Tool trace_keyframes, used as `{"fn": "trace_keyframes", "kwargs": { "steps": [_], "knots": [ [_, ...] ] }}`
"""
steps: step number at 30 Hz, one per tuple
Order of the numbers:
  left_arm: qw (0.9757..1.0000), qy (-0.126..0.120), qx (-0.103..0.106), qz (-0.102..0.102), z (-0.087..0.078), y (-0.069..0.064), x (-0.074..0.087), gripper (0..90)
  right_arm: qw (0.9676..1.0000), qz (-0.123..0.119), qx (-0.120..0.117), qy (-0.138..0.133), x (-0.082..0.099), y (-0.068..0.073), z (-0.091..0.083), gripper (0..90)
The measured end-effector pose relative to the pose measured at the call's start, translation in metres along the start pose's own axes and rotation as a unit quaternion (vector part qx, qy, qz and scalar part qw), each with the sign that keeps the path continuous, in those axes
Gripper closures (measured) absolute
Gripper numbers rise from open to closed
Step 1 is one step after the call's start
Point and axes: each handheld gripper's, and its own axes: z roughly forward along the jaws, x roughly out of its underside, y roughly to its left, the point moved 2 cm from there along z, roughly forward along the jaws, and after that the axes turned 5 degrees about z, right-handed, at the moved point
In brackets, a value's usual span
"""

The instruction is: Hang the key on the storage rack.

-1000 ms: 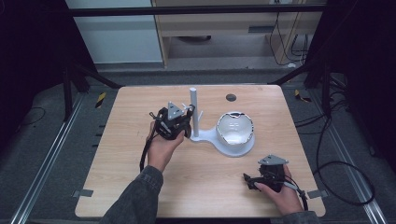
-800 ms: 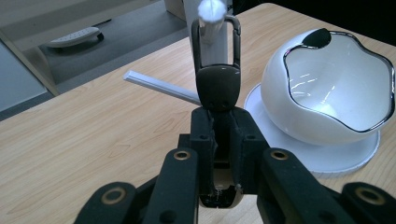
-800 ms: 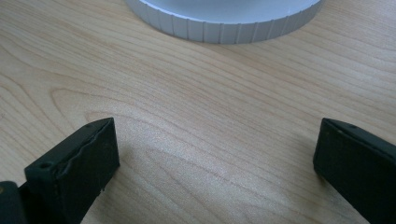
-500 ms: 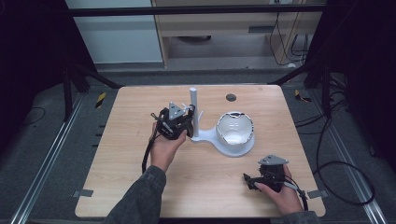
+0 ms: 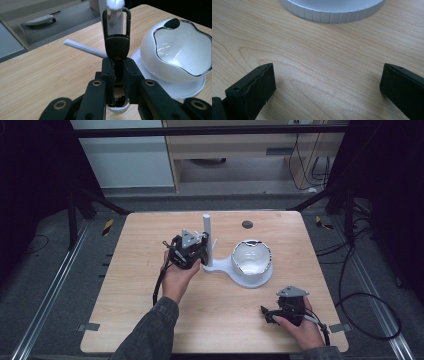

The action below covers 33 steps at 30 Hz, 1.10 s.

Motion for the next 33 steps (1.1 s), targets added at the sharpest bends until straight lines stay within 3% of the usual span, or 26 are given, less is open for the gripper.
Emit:
{"fn": "trace_keyframes", "kwargs": {
  "steps": [15, 33],
  "knots": [
    [0.9999, 0.006, -0.005, 0.008, 0.001, 0.0, 0.001, 78.0, 1.0, 0.0, 0.0, 0.0, 0.0, 0.0, 0.0, 0.5],
    [1.0, 0.001, -0.008, 0.0, -0.011, 0.004, 0.007, 73.5, 1.0, 0.0, 0.0, 0.0, 0.0, 0.0, 0.0, 0.5]
  ]
}}
